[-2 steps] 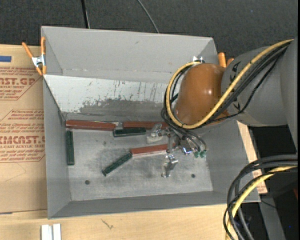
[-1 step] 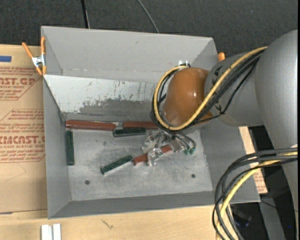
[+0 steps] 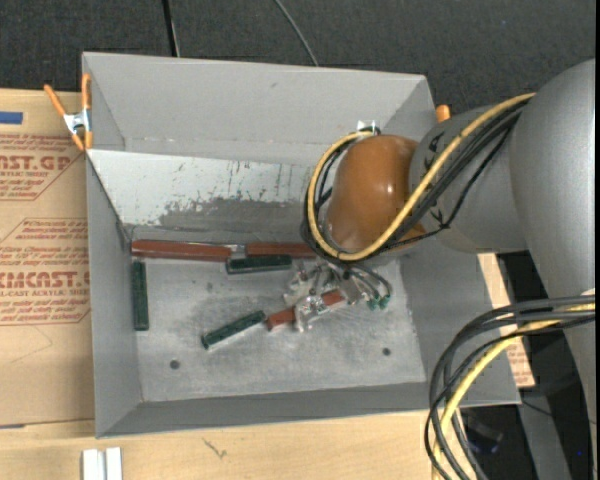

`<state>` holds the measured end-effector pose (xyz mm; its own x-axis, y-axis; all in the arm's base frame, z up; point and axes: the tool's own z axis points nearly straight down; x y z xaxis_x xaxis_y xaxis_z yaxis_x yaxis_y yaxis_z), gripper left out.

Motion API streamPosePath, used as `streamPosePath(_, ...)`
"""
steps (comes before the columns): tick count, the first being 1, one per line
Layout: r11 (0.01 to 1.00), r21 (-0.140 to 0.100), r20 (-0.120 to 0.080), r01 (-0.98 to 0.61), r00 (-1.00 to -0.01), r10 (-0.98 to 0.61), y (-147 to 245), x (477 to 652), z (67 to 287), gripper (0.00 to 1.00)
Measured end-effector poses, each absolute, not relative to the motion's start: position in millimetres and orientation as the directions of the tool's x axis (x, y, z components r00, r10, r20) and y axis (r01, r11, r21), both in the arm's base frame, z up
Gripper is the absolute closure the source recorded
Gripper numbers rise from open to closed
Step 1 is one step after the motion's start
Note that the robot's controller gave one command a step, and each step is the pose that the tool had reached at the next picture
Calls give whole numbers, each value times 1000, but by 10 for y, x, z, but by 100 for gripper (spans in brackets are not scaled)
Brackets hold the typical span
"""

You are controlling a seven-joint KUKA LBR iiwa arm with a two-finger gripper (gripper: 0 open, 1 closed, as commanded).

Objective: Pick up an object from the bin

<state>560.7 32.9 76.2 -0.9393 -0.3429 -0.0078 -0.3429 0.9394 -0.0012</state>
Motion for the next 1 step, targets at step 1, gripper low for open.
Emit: streamPosePath(1, 822, -5, -7, -570, -822, -570, -59, 5231, 2350, 100)
